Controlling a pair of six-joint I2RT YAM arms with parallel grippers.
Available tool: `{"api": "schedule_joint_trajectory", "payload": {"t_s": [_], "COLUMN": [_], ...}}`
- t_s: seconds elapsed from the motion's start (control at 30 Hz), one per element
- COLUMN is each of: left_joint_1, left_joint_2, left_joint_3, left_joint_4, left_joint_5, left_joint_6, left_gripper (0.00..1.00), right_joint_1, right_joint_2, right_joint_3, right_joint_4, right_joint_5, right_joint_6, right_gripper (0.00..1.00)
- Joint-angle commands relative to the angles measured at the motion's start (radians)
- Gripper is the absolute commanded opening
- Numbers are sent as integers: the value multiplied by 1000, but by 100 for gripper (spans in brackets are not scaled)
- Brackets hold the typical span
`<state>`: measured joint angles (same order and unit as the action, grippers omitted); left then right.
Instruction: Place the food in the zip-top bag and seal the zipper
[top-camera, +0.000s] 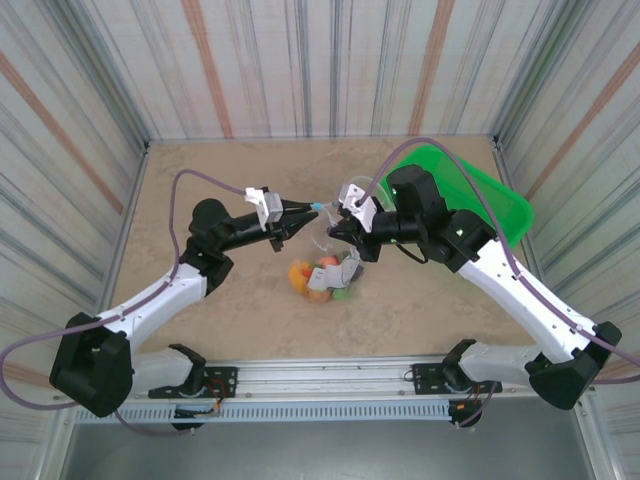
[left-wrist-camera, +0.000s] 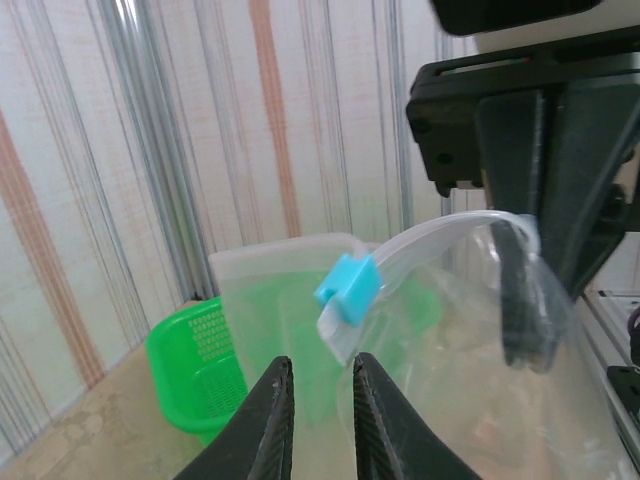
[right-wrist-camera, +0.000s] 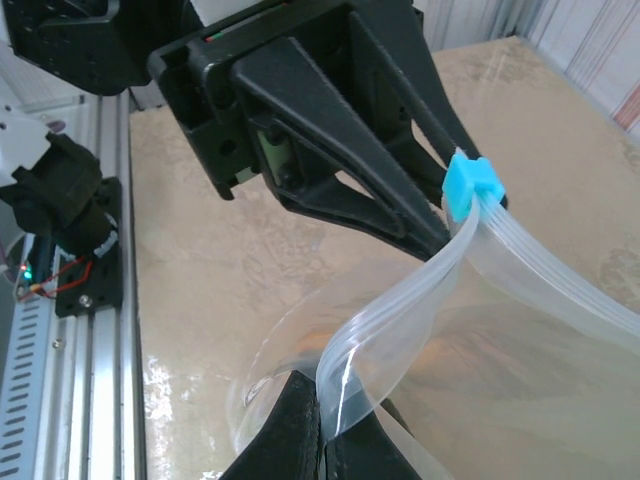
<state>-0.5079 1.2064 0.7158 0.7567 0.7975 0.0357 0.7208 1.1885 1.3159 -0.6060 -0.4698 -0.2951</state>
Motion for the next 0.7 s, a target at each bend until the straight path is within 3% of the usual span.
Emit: {"api": "schedule_joint_trajectory", "payload": {"t_s": [0.0, 0.67], "left_joint_1": [3, -1], "left_joint_2": [-18, -2], "left_joint_3": [16, 43], "left_joint_4": [43, 57], "left_joint_5": [58, 45], "left_joint_6": [-9, -6], "left_gripper": [24, 23], "right_joint_1": [-7, -7], "right_joint_2": [-20, -14], "right_joint_3": [-8, -12], "right_joint_4": [8, 27], "right_joint_5": [-22, -36], "right_joint_6": [16, 34], "right_gripper": [0, 0]}}
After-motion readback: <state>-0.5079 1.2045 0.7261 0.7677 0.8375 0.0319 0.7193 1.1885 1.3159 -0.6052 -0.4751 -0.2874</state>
